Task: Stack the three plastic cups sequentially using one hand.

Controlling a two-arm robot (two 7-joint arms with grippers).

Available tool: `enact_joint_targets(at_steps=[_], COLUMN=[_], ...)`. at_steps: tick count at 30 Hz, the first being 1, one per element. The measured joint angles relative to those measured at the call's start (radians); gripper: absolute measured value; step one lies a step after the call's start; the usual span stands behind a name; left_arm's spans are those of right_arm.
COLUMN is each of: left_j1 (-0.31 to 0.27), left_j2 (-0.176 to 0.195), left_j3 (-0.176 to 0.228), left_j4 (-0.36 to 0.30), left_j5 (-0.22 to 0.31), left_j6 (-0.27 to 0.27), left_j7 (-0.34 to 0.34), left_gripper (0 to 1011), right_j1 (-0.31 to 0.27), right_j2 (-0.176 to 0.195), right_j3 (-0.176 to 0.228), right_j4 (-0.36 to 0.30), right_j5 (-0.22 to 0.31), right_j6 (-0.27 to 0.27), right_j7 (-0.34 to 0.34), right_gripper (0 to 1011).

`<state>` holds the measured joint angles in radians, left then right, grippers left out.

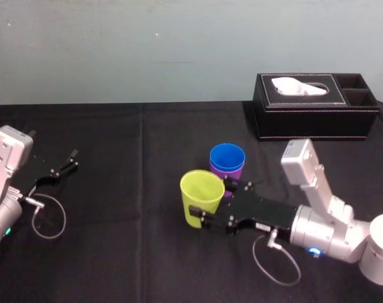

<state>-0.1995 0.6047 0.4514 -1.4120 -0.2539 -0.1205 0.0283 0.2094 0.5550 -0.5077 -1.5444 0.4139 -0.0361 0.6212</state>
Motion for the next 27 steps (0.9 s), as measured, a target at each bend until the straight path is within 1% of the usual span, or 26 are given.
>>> enact_joint_targets(at_steps=[3,7,9,10,13,18,22,27], left_j1=[0.0,0.0,0.0,0.0,0.0,0.0,0.0,0.0], left_j2=[0.0,0.0,0.0,0.0,0.0,0.0,0.0,0.0], left_j3=[0.0,0.0,0.0,0.0,0.0,0.0,0.0,0.0], left_j4=[0.0,0.0,0.0,0.0,0.0,0.0,0.0,0.0], left_j5=[0.0,0.0,0.0,0.0,0.0,0.0,0.0,0.0], left_j6=[0.0,0.0,0.0,0.0,0.0,0.0,0.0,0.0], left_j7=[0.0,0.0,0.0,0.0,0.0,0.0,0.0,0.0], left_gripper=[1010,1010,1010,1010,1010,1010,1010,1010], right_j1=[-0.012,-0.019,-0.02,-0.02,-0.016,-0.003,0.016,0.035], right_j2=[0.019,0.035,0.042,0.042,0.047,0.046,0.036,0.02], right_j3=[0.023,0.047,0.061,0.061,0.086,0.109,0.122,0.126], right_j4=[-0.054,-0.098,-0.119,-0.119,-0.14,-0.146,-0.13,-0.102], right_j5=[0.011,0.017,0.02,0.02,0.026,0.028,0.026,0.014], right_j6=[0.026,0.046,0.056,0.056,0.07,0.084,0.094,0.096], right_j7=[-0.021,-0.046,-0.058,-0.058,-0.081,-0.105,-0.125,-0.137], right_gripper=[734,733,734,734,734,734,734,734])
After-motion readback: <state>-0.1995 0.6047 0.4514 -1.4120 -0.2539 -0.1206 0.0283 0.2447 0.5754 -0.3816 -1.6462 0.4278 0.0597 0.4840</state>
